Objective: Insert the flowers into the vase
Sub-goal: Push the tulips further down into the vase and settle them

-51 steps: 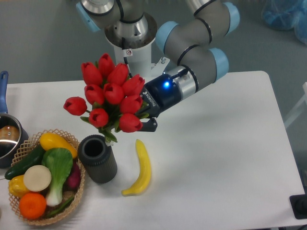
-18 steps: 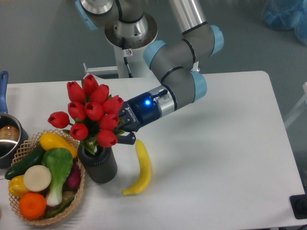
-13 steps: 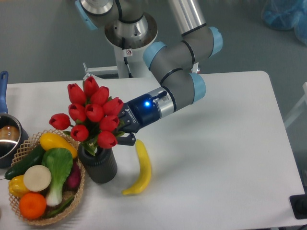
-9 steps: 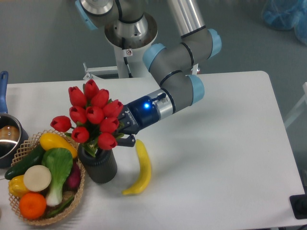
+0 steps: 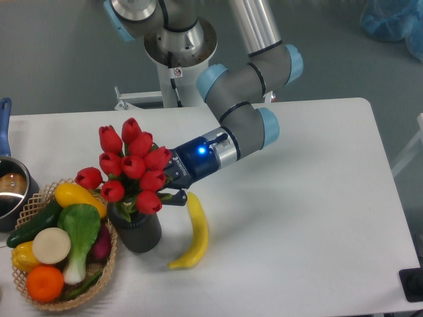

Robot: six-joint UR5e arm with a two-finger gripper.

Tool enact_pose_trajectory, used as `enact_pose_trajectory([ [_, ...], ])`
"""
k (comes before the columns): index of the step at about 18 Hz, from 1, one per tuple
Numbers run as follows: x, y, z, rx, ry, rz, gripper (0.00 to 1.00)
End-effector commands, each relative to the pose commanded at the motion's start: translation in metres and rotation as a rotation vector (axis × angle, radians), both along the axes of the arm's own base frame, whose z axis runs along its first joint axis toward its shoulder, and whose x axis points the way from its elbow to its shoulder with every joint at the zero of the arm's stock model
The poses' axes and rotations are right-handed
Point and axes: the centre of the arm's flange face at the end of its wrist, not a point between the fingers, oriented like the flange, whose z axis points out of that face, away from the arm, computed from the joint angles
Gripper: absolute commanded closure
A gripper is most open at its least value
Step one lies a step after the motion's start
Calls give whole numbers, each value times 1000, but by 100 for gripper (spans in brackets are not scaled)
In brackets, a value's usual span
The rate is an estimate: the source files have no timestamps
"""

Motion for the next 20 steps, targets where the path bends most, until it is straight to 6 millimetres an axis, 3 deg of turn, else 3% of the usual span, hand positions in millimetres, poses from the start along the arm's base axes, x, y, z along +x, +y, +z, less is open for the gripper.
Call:
enact_pose_trajectory([
  [20, 9, -8, -43, 18, 33, 15, 74],
])
